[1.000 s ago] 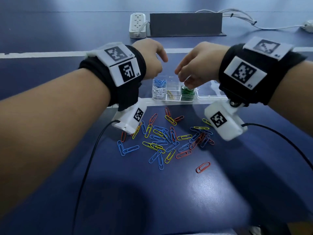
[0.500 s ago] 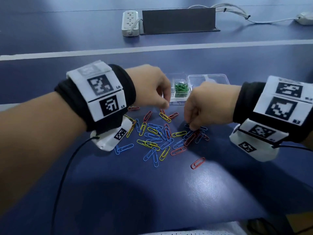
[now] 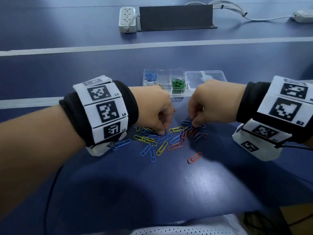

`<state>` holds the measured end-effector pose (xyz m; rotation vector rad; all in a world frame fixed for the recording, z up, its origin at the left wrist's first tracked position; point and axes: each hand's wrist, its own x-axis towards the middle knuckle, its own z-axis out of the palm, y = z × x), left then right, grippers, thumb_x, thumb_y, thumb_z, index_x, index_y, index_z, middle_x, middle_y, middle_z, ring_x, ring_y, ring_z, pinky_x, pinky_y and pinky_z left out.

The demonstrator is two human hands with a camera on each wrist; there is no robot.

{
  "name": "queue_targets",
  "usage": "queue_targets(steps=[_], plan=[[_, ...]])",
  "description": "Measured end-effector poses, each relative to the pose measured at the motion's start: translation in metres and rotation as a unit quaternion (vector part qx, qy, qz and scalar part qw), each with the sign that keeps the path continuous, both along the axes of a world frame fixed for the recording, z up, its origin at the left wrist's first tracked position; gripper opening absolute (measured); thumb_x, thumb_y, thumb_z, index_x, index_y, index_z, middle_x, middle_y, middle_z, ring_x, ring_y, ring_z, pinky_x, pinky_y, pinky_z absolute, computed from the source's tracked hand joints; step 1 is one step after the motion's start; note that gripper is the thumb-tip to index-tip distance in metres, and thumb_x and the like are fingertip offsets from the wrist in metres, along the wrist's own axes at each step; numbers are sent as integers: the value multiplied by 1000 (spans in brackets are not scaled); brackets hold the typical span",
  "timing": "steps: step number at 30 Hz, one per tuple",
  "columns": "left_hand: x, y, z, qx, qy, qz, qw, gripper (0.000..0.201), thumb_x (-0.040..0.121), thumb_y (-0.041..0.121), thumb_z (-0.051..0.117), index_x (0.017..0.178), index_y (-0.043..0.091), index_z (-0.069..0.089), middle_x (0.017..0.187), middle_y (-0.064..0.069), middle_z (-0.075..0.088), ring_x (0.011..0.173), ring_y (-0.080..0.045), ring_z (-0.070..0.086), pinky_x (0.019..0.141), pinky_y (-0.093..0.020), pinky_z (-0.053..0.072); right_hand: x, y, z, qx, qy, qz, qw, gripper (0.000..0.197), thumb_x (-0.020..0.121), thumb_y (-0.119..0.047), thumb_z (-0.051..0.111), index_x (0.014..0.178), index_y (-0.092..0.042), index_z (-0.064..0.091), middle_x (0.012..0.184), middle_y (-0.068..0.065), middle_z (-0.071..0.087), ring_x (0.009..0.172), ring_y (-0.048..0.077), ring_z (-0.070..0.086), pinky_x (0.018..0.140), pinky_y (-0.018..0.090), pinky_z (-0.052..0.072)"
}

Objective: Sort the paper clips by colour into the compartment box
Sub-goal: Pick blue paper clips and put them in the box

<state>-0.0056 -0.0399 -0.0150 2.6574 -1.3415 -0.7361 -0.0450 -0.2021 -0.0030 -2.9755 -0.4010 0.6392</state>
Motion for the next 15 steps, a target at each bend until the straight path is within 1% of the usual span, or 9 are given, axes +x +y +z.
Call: queue_targets(steps=[2, 3, 6, 7, 9, 11, 12, 13, 15], plan=[[-1, 2, 1, -17, -1, 12, 1000, 8, 76, 30, 70, 80, 24, 74, 70, 6, 65, 60, -6, 54, 58, -10, 38, -1, 0, -2, -2, -6, -2, 1000, 10, 74, -28, 70, 81, -23, 74, 61, -12, 59, 63, 10, 53, 70, 23, 48], [-2, 3, 2, -24, -4, 19, 1000, 8, 77, 30, 68, 77, 24, 73, 67, 6, 65, 58, -4, 55, 58, -9, 39, 0, 0, -2, 0, -8, -4, 1000, 9, 74, -27, 68, 80, -22, 74, 61, -12, 58, 63, 10, 54, 71, 23, 49], [-1, 6, 4, -37, -5, 46, 998, 6, 79, 29, 65, 76, 27, 70, 62, 10, 62, 53, 2, 53, 54, -4, 36, -2, 0, -2, 13, -10, -12, 1000, 8, 74, -25, 64, 76, -21, 71, 70, -4, 67, 68, 16, 58, 76, 30, 53], [-1, 7, 5, -40, 2, 57, 998, 4, 80, 28, 65, 78, 27, 69, 65, 9, 65, 55, 1, 53, 56, -6, 38, -2, 0, -2, 21, -13, -18, 1000, 7, 74, -25, 62, 74, -22, 69, 71, -3, 68, 67, 16, 58, 74, 29, 52], [1, 10, 5, -45, 13, 78, 996, 8, 82, 26, 65, 88, 28, 69, 73, 8, 67, 62, -1, 55, 67, -17, 45, -1, 1, -1, 44, -21, -33, 998, 5, 76, -23, 59, 73, -24, 63, 65, -7, 64, 60, 9, 53, 70, 25, 46], [1, 12, 6, -42, 16, 92, 995, 19, 83, 26, 65, 100, 31, 69, 71, 13, 62, 64, 1, 53, 72, -20, 44, 0, 1, -1, 62, -38, -43, 996, 9, 79, -19, 53, 79, -24, 61, 60, -12, 56, 60, 10, 50, 71, 22, 40], [1, 13, 6, -41, 16, 96, 994, 21, 84, 26, 64, 103, 32, 69, 69, 16, 58, 64, 2, 52, 71, -19, 42, 0, 1, -1, 66, -45, -47, 996, 14, 80, -17, 50, 82, -24, 63, 59, -14, 53, 60, 11, 50, 72, 22, 39], [1, 14, 7, -42, 17, 98, 994, 21, 85, 25, 62, 103, 32, 69, 68, 18, 56, 64, 4, 51, 68, -16, 41, 1, 1, -1, 71, -46, -51, 995, 19, 81, -15, 48, 84, -24, 65, 58, -15, 54, 59, 8, 51, 73, 22, 40], [-1, 15, 8, -50, 25, 110, 992, 20, 85, 19, 58, 96, 31, 69, 66, 19, 56, 61, 8, 52, 60, -2, 36, 0, 2, -1, 85, -22, -64, 994, 26, 81, -12, 44, 83, -24, 66, 59, -8, 65, 49, 0, 57, 73, 21, 47]])
